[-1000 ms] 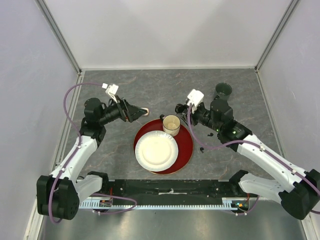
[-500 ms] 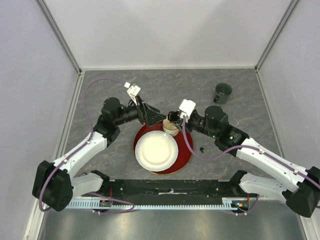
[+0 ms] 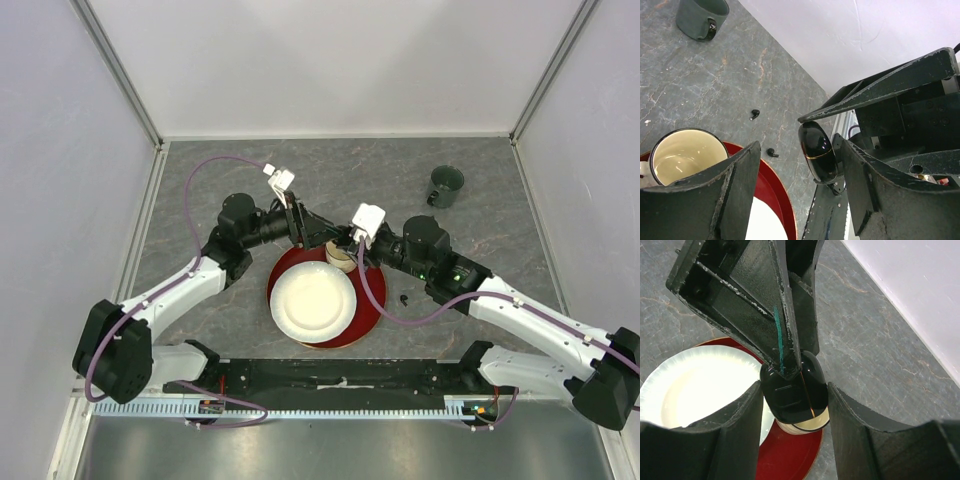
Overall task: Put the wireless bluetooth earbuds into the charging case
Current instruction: Adjust the charging case.
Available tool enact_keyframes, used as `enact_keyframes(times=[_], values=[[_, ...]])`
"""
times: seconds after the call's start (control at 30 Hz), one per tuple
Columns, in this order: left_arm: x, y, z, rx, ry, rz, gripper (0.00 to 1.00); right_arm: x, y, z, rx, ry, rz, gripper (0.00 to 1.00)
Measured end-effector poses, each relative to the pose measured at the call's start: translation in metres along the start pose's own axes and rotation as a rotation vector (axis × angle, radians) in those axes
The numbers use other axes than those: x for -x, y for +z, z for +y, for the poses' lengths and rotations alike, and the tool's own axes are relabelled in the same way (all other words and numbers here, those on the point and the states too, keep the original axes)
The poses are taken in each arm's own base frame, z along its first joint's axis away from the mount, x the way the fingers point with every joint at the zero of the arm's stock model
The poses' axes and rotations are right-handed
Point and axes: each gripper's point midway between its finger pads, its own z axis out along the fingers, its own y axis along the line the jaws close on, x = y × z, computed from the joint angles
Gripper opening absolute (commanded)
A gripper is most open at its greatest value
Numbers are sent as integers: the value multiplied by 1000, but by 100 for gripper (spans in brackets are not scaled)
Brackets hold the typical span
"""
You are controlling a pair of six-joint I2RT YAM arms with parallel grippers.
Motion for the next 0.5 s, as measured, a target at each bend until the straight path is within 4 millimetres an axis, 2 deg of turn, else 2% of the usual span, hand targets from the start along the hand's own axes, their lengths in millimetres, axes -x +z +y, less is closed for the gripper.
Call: enact_keyframes(times=[0.17,0.5], values=[[3,3,-4,-22,-1,4,61,3,1,-3,-15,-10,-13,0],[-2,8,-17,-85,-21,83,59,-6,3,-5,-50,-41,-15,0]])
